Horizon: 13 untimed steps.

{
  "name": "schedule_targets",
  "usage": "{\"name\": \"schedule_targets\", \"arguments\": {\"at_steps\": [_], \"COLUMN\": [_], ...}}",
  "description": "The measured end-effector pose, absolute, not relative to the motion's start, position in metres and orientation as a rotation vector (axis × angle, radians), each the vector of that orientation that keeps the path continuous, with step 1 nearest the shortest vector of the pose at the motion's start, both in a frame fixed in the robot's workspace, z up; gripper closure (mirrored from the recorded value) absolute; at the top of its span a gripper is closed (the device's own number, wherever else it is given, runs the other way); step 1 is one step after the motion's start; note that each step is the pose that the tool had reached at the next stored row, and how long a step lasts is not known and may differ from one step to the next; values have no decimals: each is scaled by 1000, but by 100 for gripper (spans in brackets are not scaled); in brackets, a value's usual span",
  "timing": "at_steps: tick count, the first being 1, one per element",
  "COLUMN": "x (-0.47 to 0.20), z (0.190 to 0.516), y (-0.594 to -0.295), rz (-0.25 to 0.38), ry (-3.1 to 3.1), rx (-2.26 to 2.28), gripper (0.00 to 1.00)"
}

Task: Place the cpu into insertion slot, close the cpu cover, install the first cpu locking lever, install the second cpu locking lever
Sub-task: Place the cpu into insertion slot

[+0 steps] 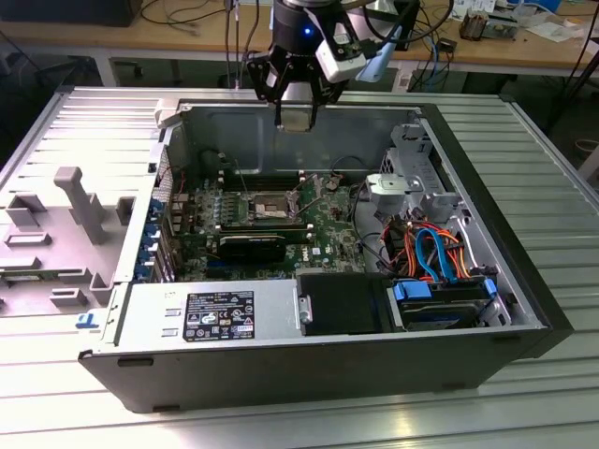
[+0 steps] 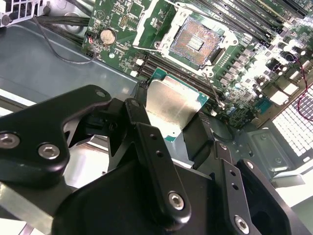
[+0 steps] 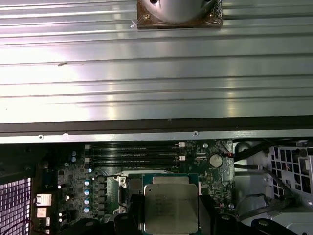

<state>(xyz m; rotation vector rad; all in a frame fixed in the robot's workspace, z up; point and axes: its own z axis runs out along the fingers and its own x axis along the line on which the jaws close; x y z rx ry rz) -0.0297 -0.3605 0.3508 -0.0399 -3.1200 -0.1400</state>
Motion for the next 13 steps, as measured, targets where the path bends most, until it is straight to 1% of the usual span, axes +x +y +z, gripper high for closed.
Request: {"name": "schedule_targets", "arguments": {"at_steps": [13], "x": [-31], "z": [348], "y": [-362], "rz": [-140], "ry": [-3120], "rx": [-40], "gripper": [46]}}
